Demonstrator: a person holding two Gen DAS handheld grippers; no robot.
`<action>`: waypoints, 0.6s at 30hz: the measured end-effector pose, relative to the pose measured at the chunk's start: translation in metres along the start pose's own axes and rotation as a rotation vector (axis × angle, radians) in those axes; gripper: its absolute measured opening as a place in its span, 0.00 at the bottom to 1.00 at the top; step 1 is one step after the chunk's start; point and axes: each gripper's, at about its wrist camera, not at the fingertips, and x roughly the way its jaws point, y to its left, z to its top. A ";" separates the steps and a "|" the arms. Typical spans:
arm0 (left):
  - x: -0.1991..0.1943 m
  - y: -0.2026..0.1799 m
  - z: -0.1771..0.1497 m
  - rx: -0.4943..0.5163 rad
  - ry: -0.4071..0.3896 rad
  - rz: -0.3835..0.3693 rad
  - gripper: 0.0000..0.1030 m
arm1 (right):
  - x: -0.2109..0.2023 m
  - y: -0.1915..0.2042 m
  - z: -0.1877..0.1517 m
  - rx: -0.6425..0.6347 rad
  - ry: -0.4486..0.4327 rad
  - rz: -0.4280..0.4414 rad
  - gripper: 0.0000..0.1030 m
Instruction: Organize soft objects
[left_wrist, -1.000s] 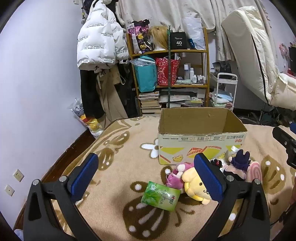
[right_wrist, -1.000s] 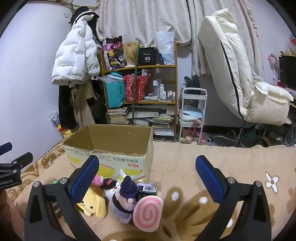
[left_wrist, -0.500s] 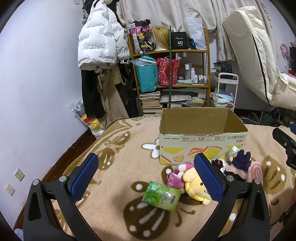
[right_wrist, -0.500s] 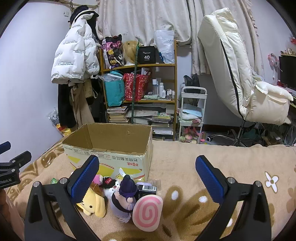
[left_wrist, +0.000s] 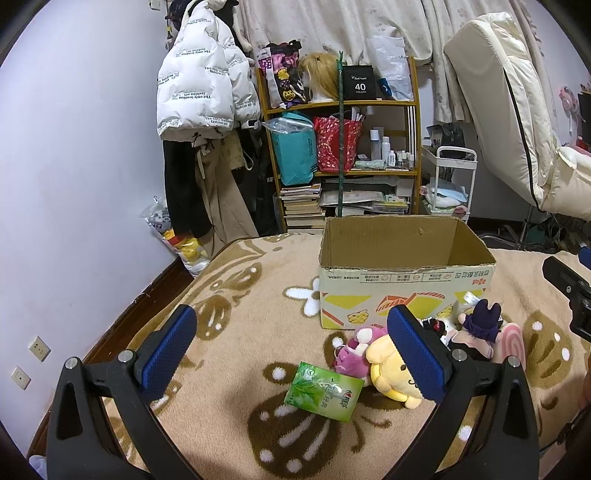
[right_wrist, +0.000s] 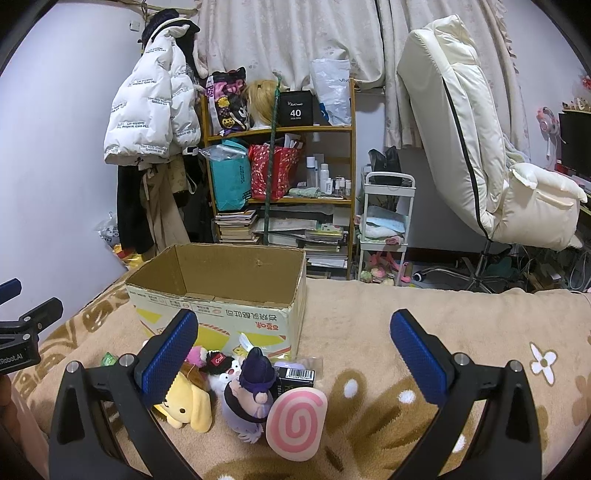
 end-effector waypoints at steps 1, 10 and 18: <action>0.000 -0.001 0.000 0.000 0.000 0.001 0.99 | 0.000 0.000 0.000 0.000 0.000 0.001 1.00; 0.000 -0.001 -0.001 0.003 0.003 0.002 0.99 | 0.000 0.001 0.000 0.002 0.001 0.003 1.00; 0.002 -0.002 -0.001 0.004 0.005 0.004 0.99 | 0.000 0.001 0.000 0.001 0.000 0.004 1.00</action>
